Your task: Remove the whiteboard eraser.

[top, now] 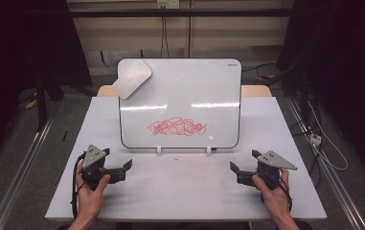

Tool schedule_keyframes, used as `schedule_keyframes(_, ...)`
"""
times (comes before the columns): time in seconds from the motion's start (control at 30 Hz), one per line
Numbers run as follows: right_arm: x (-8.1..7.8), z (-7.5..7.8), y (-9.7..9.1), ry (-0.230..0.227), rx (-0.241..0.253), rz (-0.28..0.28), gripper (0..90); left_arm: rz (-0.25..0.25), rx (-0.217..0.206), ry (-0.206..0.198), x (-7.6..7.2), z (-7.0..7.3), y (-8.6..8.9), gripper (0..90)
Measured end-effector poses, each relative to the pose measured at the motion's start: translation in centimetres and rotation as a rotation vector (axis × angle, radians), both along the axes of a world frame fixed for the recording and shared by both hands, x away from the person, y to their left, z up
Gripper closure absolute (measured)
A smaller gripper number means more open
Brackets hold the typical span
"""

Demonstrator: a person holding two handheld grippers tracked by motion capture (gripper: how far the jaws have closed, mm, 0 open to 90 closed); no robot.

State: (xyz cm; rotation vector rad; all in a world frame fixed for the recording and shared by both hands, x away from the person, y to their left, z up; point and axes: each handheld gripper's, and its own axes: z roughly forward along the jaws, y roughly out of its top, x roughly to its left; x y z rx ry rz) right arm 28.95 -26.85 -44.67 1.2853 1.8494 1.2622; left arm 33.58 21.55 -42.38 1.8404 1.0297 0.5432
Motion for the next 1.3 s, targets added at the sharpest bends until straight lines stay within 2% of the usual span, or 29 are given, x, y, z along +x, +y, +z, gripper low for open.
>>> schedule_keyframes(0.07,0.0,0.0,-0.1,0.009,0.008,0.006,6.8,-0.017,-0.001,0.007,0.2,0.2,-0.1,6.2)
schedule_keyframes(0.3,0.0,0.0,-0.1,0.006,0.007,0.009,6.4,-0.018,0.016,-0.008,0.2,0.8,-0.2,7.4)
schedule_keyframes(0.37,0.0,0.0,-0.1,0.009,0.01,0.011,6.5,-0.036,0.037,-0.031,0.1,1.1,-0.3,7.3)
schedule_keyframes(0.43,0.0,0.0,-0.1,0.013,0.011,0.011,6.5,-0.044,0.081,-0.046,0.0,1.5,-0.6,7.4)
schedule_keyframes(0.47,-0.2,-0.1,-0.2,0.017,0.003,0.009,6.2,-0.049,0.094,-0.041,-0.1,1.7,-0.7,5.9)
schedule_keyframes(0.6,-0.1,-0.1,-0.4,0.016,0.004,-0.002,6.5,-0.071,0.123,-0.064,-0.1,2.4,-1.0,4.0)
schedule_keyframes(0.7,-0.1,-0.1,-0.4,0.018,0.008,0.0,6.5,-0.1,0.142,-0.056,0.4,2.8,-1.3,6.0)
schedule_keyframes(0.77,0.0,-0.1,-0.3,0.021,0.007,0.003,6.5,-0.099,0.158,-0.052,1.0,3.2,-1.7,5.4)
schedule_keyframes(0.87,0.1,-0.2,-0.2,0.026,0.001,0.006,6.5,-0.113,0.131,-0.042,2.0,3.8,-1.9,4.6)
schedule_keyframes(0.9,0.2,-0.2,-0.1,0.027,-0.001,0.011,6.5,-0.116,0.15,-0.071,2.7,4.3,-2.3,5.6)
schedule_keyframes(0.93,0.2,-0.2,-0.1,0.028,-0.001,0.011,6.5,-0.116,0.15,-0.071,2.7,4.3,-2.3,5.6)
schedule_keyframes(0.97,0.2,-0.2,-0.1,0.03,0.0,0.011,6.5,-0.13,0.122,-0.066,3.6,4.6,-2.4,6.1)
schedule_keyframes(1.03,0.1,-0.2,-0.1,0.027,-0.002,0.01,6.5,-0.127,0.107,-0.058,4.1,4.8,-2.4,7.3)
schedule_keyframes(1.07,0.2,-0.2,-0.1,0.025,-0.003,0.011,6.5,-0.111,0.095,-0.09,5.1,5.1,-2.5,7.4)
schedule_keyframes(1.17,0.1,-0.2,-0.1,0.026,-0.012,0.011,6.1,-0.108,0.107,-0.092,6.0,5.3,-2.8,7.5)
schedule_keyframes(1.2,0.1,-0.2,0.0,0.029,-0.023,0.008,6.1,-0.095,0.127,-0.096,6.3,5.5,-2.8,7.6)
schedule_keyframes(1.23,0.0,-0.2,0.0,0.028,-0.028,0.014,6.1,-0.086,0.113,-0.115,6.8,6.0,-2.7,8.4)
schedule_keyframes(1.3,0.0,-0.1,0.1,0.028,-0.022,0.017,5.8,-0.076,0.102,-0.117,6.9,6.2,-2.7,8.8)
